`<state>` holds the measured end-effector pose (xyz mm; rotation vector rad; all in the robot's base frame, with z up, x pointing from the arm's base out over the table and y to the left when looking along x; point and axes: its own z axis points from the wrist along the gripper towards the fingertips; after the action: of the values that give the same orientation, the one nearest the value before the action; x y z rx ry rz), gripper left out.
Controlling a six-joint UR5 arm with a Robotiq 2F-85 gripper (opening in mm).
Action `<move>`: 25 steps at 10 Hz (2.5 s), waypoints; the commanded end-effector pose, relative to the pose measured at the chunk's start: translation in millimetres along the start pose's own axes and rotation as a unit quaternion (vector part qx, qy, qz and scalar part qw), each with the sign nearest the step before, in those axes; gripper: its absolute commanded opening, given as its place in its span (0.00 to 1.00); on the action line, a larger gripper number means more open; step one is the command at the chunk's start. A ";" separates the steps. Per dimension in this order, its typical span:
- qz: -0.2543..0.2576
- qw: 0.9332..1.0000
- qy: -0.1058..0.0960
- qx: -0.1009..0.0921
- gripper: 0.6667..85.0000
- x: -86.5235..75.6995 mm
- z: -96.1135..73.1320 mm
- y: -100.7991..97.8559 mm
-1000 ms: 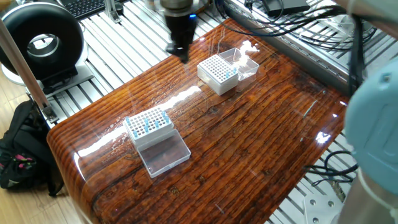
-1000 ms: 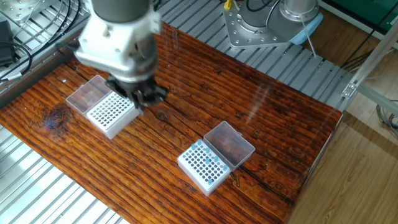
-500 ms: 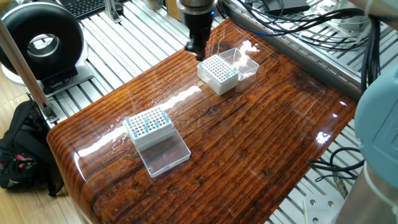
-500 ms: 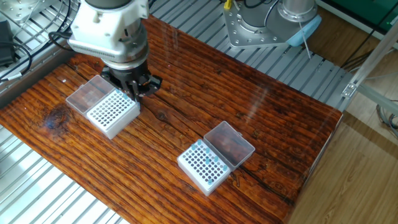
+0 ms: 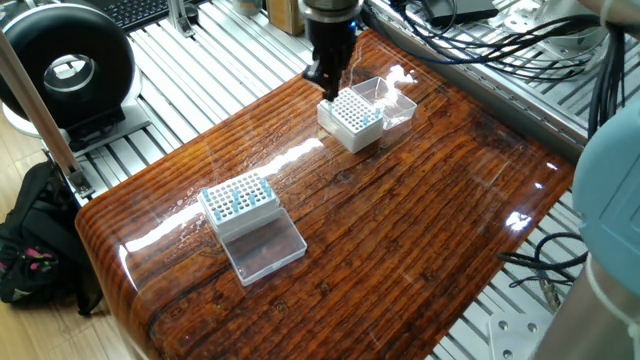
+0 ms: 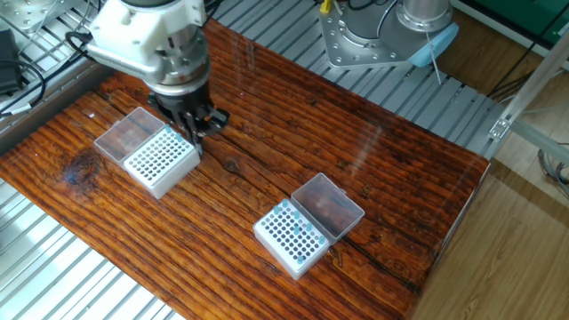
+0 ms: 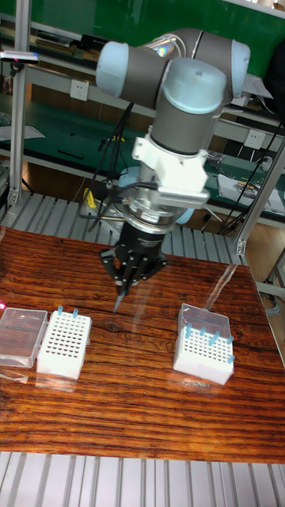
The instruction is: Transfer all medium pipette tips from one holder to another
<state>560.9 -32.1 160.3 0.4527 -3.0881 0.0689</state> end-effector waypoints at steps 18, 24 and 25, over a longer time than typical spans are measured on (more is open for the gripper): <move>-0.072 0.997 -0.036 -0.003 0.09 4.2 37.6 -93.0; -0.073 0.997 -0.039 -0.003 0.09 8.8 50.8 -92.9; -0.072 0.997 -0.038 -0.001 0.09 10.7 52.4 -93.2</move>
<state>579.7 -127.9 117.0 0.7022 -3.1076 0.0587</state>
